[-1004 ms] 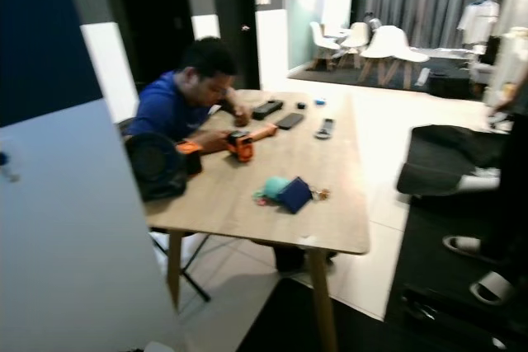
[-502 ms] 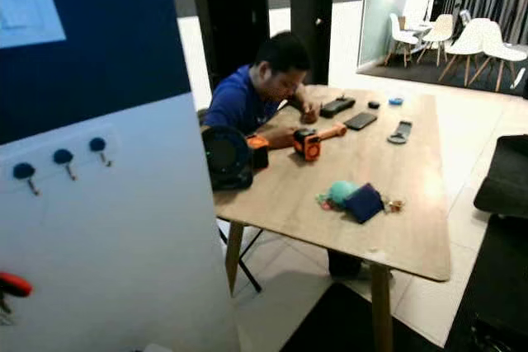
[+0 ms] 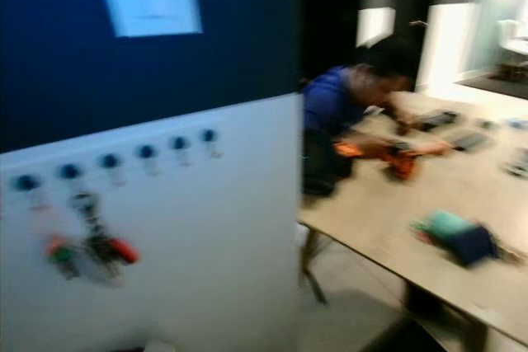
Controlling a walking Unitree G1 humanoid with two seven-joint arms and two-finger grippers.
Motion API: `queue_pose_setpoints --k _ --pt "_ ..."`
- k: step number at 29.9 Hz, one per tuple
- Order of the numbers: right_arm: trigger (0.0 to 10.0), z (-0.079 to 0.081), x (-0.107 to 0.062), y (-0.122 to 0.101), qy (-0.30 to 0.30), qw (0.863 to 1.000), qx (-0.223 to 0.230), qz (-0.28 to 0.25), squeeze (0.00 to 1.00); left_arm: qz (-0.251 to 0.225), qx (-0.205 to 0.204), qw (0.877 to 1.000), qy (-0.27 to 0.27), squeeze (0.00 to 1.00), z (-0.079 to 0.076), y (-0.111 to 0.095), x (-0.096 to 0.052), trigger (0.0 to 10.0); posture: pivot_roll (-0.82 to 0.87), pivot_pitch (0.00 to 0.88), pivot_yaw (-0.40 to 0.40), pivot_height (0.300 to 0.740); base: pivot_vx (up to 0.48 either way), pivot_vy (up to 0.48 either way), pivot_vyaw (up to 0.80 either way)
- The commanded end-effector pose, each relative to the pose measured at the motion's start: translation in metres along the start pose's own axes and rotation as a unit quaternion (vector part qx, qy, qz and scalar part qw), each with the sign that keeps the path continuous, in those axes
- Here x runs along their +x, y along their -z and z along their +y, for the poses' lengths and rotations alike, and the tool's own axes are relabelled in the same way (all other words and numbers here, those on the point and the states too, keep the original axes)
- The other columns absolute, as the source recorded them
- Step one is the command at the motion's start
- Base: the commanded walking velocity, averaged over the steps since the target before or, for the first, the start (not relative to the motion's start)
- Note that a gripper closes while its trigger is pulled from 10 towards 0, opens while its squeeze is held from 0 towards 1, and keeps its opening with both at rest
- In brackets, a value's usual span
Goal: Hang keys on a hook
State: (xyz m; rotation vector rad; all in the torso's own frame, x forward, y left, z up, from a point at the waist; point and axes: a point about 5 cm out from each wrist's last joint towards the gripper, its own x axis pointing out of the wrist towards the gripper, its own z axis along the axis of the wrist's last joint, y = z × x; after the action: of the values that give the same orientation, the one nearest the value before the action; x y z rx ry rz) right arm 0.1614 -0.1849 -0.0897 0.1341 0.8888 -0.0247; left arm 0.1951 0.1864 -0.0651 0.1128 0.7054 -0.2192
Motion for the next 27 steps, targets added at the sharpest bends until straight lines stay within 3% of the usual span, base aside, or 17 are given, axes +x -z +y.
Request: queue_pose_setpoints --k 1,27 --pt "10.0 0.0025 -0.0002 0.0028 -0.004 1.0 0.003 0.005 0.0 0.001 0.003 1.0 0.003 0.0 -0.0008 -0.0012 0.0009 10.0 0.08 0.001 0.014 0.74 0.0 0.0 0.8" --pt "10.0 0.0038 0.0 0.0039 -0.004 1.0 0.005 0.008 0.0 0.012 -0.003 1.0 0.009 0.0 0.0 -0.0007 0.0019 10.0 0.08 0.0 0.017 0.74 0.0 0.0 0.8"
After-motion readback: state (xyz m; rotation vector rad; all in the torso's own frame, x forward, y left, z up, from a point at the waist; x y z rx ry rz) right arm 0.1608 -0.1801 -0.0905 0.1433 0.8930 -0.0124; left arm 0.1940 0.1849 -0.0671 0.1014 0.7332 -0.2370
